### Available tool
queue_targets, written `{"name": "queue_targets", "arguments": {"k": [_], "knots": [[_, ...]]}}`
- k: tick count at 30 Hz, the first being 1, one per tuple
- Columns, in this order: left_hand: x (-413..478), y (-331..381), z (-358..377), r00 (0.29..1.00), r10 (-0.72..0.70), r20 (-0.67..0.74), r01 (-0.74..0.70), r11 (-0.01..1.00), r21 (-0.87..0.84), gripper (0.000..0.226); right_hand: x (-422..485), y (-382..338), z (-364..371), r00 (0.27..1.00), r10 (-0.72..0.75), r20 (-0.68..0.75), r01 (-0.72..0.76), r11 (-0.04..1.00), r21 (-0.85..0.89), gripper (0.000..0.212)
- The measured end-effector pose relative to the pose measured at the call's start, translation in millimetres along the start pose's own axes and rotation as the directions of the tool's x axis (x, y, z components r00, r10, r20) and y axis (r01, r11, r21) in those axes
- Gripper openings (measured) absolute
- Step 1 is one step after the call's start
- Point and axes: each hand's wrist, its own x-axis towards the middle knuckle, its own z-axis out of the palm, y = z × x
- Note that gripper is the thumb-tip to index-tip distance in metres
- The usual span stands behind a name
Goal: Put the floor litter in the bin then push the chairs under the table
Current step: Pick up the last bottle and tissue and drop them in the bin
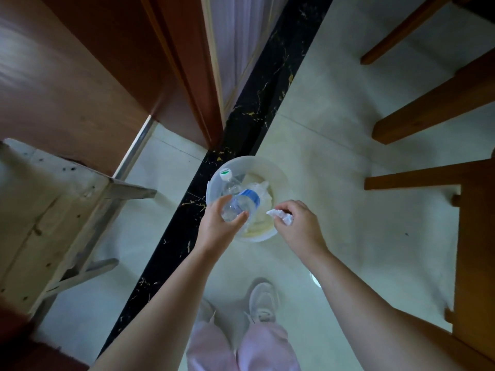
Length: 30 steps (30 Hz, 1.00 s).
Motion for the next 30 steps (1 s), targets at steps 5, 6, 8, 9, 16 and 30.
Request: {"name": "queue_targets", "arguments": {"k": [5,6,8,9,16,30], "knots": [[10.1,-12.0,0.7,0.999,-0.008,-0.032,0.009,0.999,0.044,0.069,6.9,2.6,9.8,1.000,-0.030,0.008,0.030,1.000,0.002,0.009],[9.4,-13.7,-0.9,0.999,0.002,-0.042,0.000,0.998,0.060,0.069,7.1,2.1,11.7,0.999,-0.034,0.007,0.034,0.999,0.009,0.010],[6.5,-15.9,-4.4,0.998,0.031,-0.056,-0.026,0.996,0.090,0.068,7.3,0.6,15.9,0.999,-0.039,0.009,0.039,0.999,0.015,0.010],[4.7,-16.0,-6.2,0.997,0.048,-0.057,-0.042,0.994,0.102,0.066,7.6,-0.5,18.3,0.999,-0.038,0.012,0.038,0.999,0.016,0.011],[-4.0,-7.7,-12.7,0.981,0.182,-0.069,-0.165,0.966,0.199,0.059,15.9,-15.7,25.8,0.999,-0.035,-0.038,0.035,0.999,0.001,0.022],[-52.4,33.3,-32.4,0.936,0.297,-0.190,-0.222,0.915,0.336,0.048,-12.4,-51.8,1.7,0.994,-0.102,0.029,0.106,0.954,-0.280,0.037]]}}
